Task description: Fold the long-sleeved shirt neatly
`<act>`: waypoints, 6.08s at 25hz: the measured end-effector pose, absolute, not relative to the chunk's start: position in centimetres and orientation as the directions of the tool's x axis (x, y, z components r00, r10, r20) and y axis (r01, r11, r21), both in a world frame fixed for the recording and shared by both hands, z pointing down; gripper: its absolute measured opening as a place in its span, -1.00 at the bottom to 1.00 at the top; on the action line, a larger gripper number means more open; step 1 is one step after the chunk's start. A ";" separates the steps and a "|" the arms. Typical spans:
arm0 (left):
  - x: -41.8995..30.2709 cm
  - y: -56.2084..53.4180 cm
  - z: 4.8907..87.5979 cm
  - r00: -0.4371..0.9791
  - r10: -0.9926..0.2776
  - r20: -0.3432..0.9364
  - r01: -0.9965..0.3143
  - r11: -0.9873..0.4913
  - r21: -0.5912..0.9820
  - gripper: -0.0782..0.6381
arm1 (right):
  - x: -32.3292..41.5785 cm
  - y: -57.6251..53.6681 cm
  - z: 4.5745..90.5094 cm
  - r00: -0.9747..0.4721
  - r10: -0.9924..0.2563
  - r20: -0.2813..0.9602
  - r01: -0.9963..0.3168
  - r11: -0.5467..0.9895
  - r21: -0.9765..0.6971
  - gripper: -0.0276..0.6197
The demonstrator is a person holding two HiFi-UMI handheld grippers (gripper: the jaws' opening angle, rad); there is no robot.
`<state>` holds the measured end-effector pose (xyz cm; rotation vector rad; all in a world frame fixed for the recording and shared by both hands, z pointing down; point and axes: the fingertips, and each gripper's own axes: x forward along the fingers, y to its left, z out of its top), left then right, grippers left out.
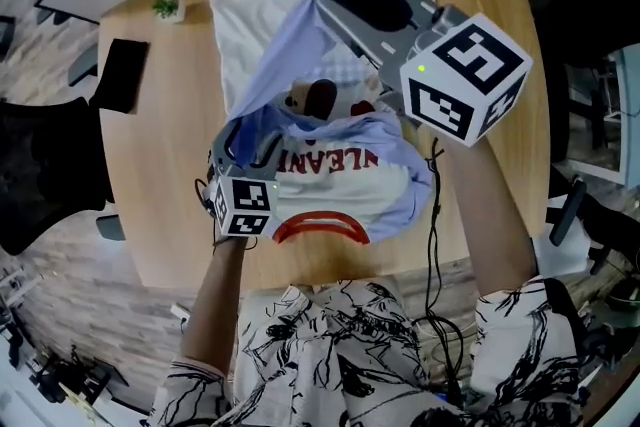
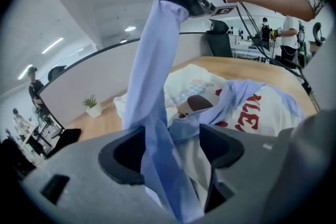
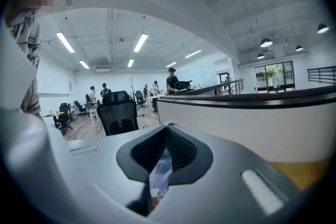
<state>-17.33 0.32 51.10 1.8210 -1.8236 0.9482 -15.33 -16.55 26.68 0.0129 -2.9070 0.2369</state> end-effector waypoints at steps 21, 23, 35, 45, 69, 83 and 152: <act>-12.1 -1.1 53.1 0.018 -0.645 0.764 -0.716 -0.542 -0.440 -0.72 | -13.1 -20.2 39.9 -0.894 -0.047 0.446 -0.131 0.979 -0.158 -0.86; -11.7 -0.5 51.1 0.026 -0.674 0.738 -0.727 -0.519 -0.449 -0.72 | -12.8 -20.1 39.8 -0.893 -0.051 0.447 -0.134 0.979 -0.156 -0.86; -8.1 8.7 43.5 0.145 -0.712 0.687 -0.839 -0.456 -0.296 -0.72 | -9.6 -19.5 39.6 -0.878 -0.093 0.469 -0.184 0.971 -0.151 -0.86; 0.7 12.0 36.0 0.556 -0.714 0.425 -0.696 -0.680 -0.231 -0.72 | -7.9 -18.8 40.7 -0.859 -0.113 0.499 -0.214 0.966 -0.149 -0.86; -10.3 15.1 51.5 0.106 -0.480 0.871 -0.604 -0.727 -0.328 -0.50 | -4.1 -15.9 39.4 -0.855 -0.142 0.498 -0.277 0.938 -0.208 -0.86; -11.5 18.6 46.3 0.301 -0.627 0.719 -0.737 -0.631 -0.242 0.22 | 0.4 -2.7 31.9 -0.858 -0.217 0.465 -0.340 0.919 -0.199 -0.86; 7.2 2.1 53.2 0.212 -0.621 0.754 -0.914 -0.399 -0.072 0.06 | 2.2 -12.1 55.2 -0.478 0.372 0.795 0.598 0.801 -0.015 -0.20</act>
